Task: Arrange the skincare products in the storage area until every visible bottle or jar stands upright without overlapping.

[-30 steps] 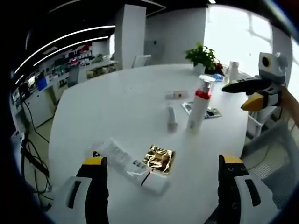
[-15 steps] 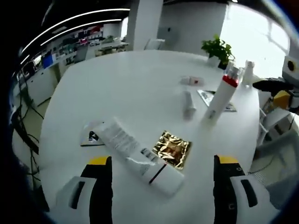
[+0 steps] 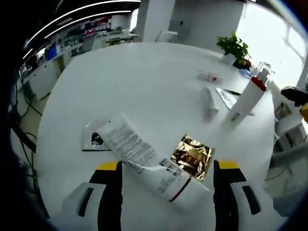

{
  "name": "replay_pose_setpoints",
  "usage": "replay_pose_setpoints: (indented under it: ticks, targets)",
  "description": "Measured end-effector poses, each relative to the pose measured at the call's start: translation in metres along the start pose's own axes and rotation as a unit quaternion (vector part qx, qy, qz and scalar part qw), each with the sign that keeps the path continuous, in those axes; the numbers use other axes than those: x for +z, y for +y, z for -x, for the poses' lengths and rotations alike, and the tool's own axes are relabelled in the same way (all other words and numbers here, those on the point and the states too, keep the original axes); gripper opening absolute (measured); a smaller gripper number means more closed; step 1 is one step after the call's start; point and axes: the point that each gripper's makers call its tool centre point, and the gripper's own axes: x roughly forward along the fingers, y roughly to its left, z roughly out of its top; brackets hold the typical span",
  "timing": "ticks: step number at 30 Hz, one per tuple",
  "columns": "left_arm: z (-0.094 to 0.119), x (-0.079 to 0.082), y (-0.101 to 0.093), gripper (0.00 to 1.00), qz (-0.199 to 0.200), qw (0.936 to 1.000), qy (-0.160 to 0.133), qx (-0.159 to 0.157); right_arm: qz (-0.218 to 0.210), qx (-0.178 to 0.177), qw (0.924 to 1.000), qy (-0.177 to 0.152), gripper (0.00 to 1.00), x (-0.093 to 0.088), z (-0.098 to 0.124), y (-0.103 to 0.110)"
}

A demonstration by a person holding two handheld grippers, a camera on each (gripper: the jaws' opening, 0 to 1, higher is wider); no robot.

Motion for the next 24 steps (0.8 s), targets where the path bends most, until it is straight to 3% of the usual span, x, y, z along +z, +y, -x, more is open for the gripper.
replay_pose_setpoints:
  ticks: [7, 17, 24]
  targets:
    - [-0.012, 0.004, 0.0, 0.68, -0.025, 0.9995, 0.02, 0.002, -0.001, -0.003, 1.0, 0.0, 0.36, 0.0, 0.001, -0.001]
    - [-0.025, 0.021, -0.004, 0.49, -0.055, 0.9978, 0.035, -0.01, -0.004, -0.004, 1.0, 0.005, 0.36, -0.003, 0.002, 0.0]
    - [-0.022, 0.019, 0.008, 0.42, -0.111, 0.9911, 0.073, 0.007, -0.005, -0.005, 1.0, 0.007, 0.35, -0.005, 0.003, 0.0]
